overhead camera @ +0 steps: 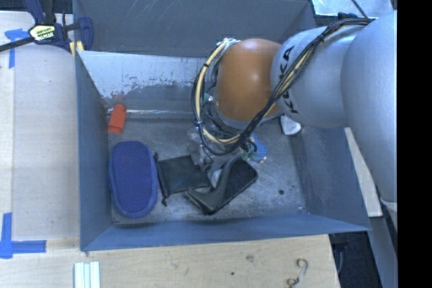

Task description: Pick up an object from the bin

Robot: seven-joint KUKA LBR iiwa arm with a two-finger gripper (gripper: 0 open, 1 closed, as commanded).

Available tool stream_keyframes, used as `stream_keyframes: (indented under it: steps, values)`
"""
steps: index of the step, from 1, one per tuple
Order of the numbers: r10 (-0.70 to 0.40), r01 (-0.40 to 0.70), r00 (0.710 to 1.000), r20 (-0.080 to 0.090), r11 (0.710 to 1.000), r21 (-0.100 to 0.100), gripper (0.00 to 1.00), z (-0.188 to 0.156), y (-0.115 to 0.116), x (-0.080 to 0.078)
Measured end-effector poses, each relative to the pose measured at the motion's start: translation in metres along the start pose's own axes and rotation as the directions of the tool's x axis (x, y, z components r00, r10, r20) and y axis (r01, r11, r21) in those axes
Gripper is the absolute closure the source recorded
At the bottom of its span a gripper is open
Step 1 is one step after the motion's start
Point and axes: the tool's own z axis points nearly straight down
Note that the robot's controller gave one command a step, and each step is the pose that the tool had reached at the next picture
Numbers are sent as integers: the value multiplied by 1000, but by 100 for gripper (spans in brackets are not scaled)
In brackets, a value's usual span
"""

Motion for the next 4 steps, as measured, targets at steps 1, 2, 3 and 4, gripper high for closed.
stream_keyframes:
  steps: [1, 2, 3, 4]
  values:
    - [6, -6, 1000, 7, 1000, 2, 100, -78, 0, -9]
    - [7, -7, 1000, -2, 1000, 0, 0, -73, 0, -6]
    - [-246, 246, 969, 8, 969, 0, 0, 0, 32, 35]
    - [-243, 243, 970, 4, 970, 0, 100, 0, 30, 36]
